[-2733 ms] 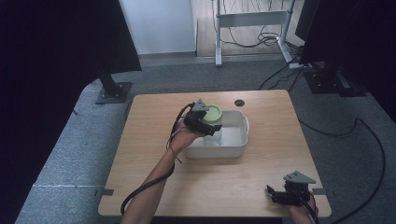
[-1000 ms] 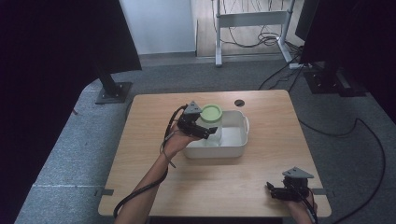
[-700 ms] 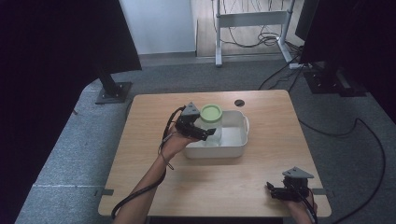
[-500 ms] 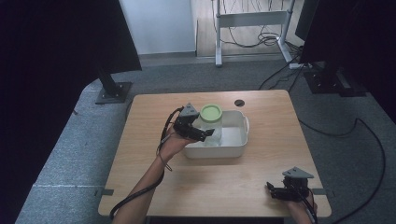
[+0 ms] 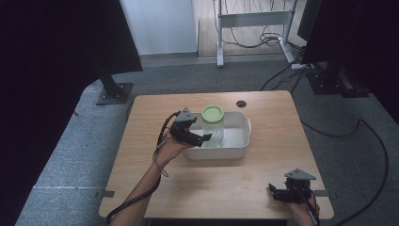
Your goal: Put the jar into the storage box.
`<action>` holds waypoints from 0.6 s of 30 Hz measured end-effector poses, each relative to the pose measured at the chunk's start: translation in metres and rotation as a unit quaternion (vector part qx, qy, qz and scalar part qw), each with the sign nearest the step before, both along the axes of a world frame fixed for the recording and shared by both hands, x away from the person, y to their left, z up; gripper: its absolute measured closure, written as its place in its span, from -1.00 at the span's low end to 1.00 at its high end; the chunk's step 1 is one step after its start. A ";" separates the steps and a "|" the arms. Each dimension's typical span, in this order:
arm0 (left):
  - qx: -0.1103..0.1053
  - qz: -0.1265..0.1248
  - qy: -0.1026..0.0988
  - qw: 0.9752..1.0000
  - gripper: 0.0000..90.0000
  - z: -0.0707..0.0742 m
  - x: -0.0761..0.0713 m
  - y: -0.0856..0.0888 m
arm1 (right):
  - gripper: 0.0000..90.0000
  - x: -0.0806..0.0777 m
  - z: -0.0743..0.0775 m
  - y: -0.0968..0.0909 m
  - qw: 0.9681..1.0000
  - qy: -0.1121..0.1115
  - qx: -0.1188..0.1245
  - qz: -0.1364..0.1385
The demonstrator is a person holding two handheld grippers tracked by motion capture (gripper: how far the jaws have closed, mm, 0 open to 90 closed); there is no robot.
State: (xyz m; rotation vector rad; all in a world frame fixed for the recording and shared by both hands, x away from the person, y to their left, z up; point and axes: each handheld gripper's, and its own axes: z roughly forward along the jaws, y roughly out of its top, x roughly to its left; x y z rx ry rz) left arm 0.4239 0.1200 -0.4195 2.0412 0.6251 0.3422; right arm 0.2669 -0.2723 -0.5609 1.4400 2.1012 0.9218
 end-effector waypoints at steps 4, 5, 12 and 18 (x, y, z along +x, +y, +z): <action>-0.002 -0.002 -0.001 1.000 -0.92 -0.001 -0.005 0.005 | -0.88 0.000 0.000 0.000 1.000 0.000 0.000 0.000; -0.003 -0.002 -0.003 1.000 -0.92 -0.001 -0.007 0.006 | -0.88 0.000 0.000 0.000 1.000 0.000 0.000 0.000; -0.006 -0.003 -0.005 1.000 -0.92 -0.002 -0.014 0.013 | -0.88 0.000 0.000 0.000 1.000 0.000 0.000 0.000; -0.005 -0.002 -0.009 1.000 -0.92 -0.001 -0.020 0.021 | -0.88 0.000 0.000 0.000 1.000 0.000 0.000 0.000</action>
